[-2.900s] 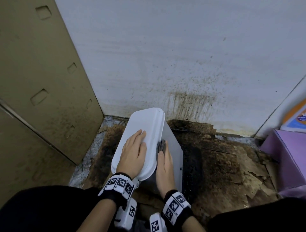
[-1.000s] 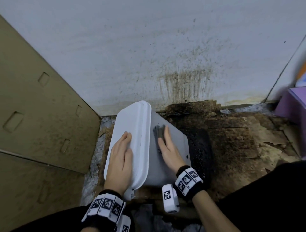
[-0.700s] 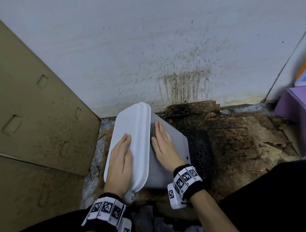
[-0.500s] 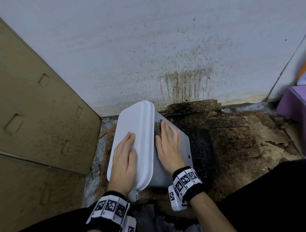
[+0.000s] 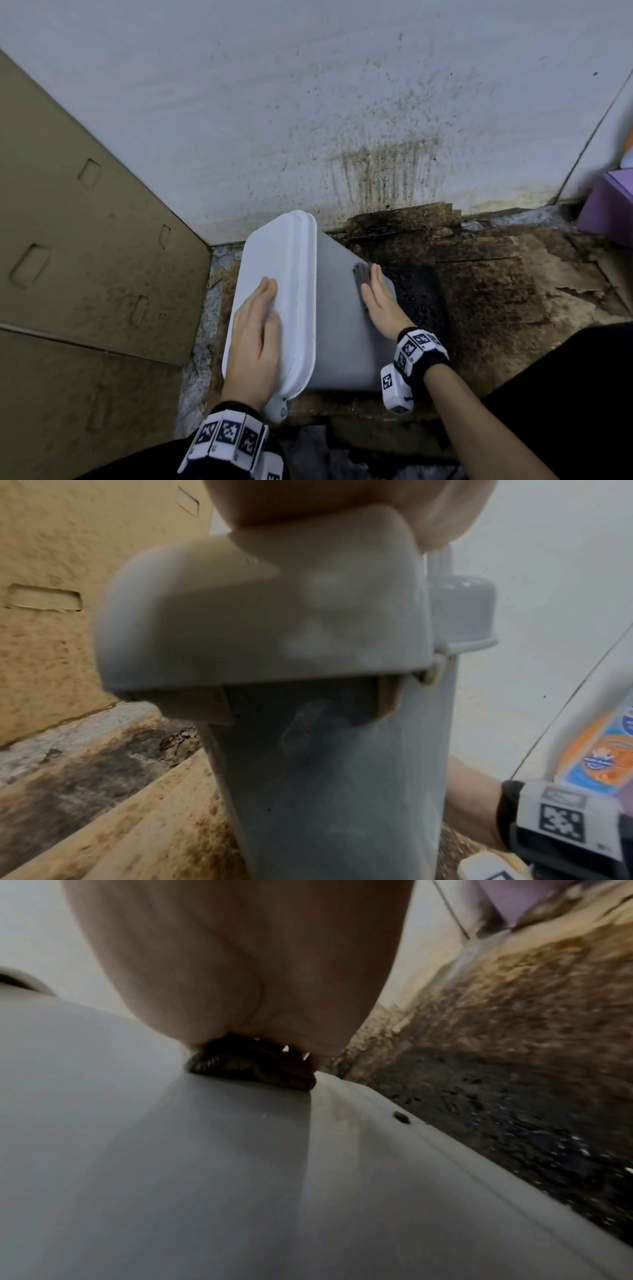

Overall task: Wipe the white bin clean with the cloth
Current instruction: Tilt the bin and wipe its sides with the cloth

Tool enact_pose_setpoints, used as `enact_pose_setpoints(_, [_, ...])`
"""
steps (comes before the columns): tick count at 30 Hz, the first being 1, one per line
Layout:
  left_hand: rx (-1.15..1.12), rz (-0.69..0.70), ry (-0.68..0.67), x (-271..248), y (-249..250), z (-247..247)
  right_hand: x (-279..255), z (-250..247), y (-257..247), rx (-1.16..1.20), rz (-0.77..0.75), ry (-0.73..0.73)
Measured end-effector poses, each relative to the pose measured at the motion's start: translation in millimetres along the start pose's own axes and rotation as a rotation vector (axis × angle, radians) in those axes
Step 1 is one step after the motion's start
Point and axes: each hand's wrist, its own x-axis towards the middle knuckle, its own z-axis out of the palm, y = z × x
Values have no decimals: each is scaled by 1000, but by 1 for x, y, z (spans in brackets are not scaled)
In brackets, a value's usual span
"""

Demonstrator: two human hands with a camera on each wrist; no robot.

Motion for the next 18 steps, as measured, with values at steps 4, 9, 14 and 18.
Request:
enact_pose_setpoints(4, [10,9,1,-1,3,2,3,0,2,85,75,21])
enact_pose_setpoints(9, [21,13,-14,1,1,0,-1,-1,-30,182,34,35])
enact_pose_setpoints(14, [50,15,-36,1,2,2,5,2,-94,145,-236,7])
enact_pose_setpoints(18, [32,12,-22,2,1,1,15,-3,-79,12,-338,4])
